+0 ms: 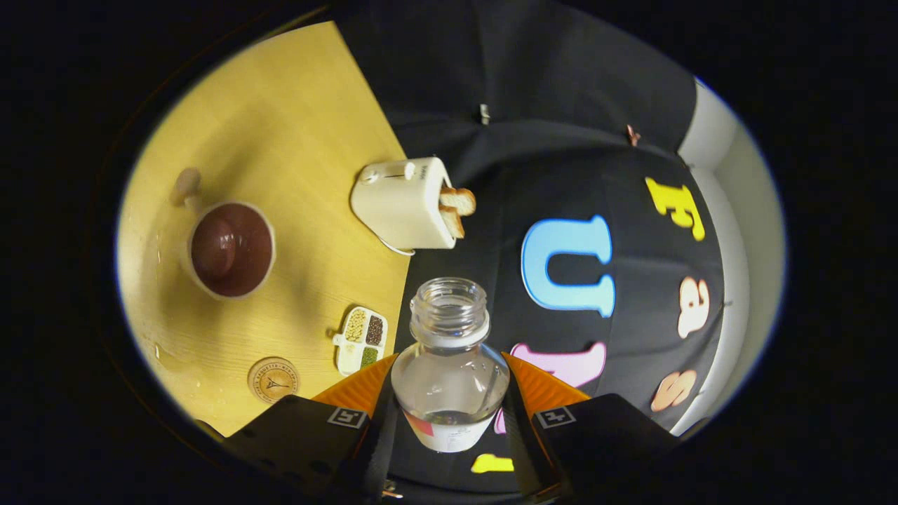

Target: Take the bottle from table, then pour the juice into the cup, finally place the bottle on the coaster

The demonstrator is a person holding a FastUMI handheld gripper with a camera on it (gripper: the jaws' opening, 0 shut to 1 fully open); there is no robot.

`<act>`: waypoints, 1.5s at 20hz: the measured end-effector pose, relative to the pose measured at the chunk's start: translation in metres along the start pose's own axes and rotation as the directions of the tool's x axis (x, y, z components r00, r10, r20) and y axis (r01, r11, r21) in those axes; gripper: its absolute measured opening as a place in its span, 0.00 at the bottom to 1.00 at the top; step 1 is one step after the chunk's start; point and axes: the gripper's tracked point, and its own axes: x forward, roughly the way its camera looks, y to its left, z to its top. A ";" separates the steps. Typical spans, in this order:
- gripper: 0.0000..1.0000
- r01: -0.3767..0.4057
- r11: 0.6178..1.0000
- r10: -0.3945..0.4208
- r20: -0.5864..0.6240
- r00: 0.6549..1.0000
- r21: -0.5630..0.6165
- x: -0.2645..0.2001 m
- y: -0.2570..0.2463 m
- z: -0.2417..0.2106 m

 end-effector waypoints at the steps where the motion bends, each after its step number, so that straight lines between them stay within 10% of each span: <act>1: 0.71 -0.003 0.997 0.006 -0.030 1.000 0.081 -0.005 -0.008 -0.009; 5: 0.71 -0.010 0.929 0.057 -0.116 0.992 0.370 -0.019 -0.020 -0.041; 8: 0.72 -0.009 0.808 0.123 -0.154 0.980 0.589 -0.021 -0.024 -0.063; 15: 0.72 -0.093 0.315 0.210 0.026 0.977 0.944 -0.013 -0.027 -0.088; 19: 0.72 -0.168 0.121 0.155 0.148 0.977 0.978 -0.002 -0.024 -0.102; 25: 0.72 -0.238 0.025 0.165 0.231 0.959 0.971 0.024 0.029 -0.111; 30: 0.73 -0.245 0.062 0.193 0.229 0.954 0.968 0.051 0.077 -0.114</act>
